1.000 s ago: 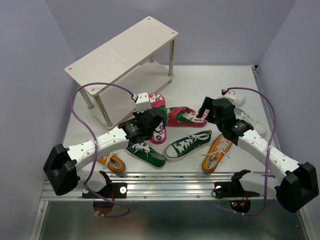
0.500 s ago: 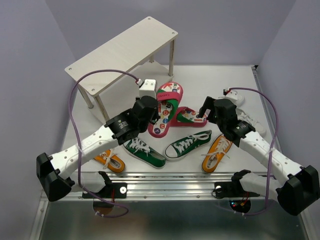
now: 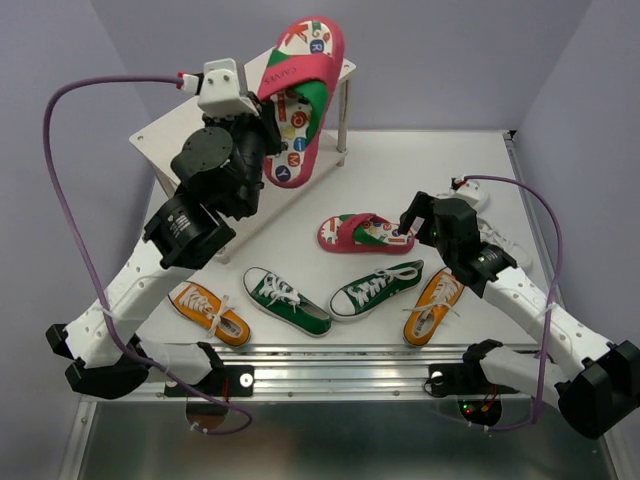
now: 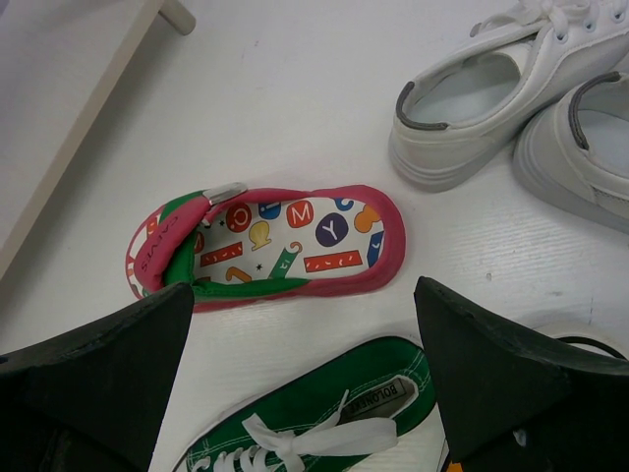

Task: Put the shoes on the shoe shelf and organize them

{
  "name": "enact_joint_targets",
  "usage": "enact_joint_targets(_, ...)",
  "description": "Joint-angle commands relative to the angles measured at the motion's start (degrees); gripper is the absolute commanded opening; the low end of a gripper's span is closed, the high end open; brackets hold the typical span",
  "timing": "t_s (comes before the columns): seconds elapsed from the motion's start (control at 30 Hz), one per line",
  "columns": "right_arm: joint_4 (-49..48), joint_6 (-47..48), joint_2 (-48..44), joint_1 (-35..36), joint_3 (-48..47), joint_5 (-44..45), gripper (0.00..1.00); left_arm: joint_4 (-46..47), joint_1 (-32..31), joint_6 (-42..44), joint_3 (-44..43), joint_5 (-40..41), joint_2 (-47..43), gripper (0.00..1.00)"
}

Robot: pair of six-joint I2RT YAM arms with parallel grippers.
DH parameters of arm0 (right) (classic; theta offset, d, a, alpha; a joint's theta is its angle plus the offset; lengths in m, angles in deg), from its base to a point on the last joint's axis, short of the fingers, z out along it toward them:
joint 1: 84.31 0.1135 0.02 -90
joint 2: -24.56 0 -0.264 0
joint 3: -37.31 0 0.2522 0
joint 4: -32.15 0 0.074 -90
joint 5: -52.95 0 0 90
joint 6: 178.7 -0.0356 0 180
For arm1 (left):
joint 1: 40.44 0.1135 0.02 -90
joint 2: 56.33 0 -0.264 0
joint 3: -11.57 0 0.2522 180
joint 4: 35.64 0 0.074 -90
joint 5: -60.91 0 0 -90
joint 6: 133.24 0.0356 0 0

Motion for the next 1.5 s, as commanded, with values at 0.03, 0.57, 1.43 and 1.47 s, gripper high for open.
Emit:
enact_joint_targets(0.03,-1.4,-0.6,-1.0,-0.3,-0.8,-1.0,1.00,0.4,5.8,1.0,-10.6,10.0,4.2,0.00)
enact_joint_targets(0.57,-1.5,-0.5,0.5,-0.3,-0.7,-1.1,1.00,-16.1,29.2,-15.4,-10.9,15.5,4.4,0.00)
enact_joint_targets(1.43,-1.5,-0.5,3.6,-0.3,-1.9,-2.0,1.00,-20.1,38.2,-29.7,4.4,10.6,2.5,0.36)
enact_joint_targets(1.47,-1.4,-0.5,3.7,-0.3,-2.0,-2.1,1.00,-20.1,38.2,-29.6,4.4,10.6,2.5,0.36)
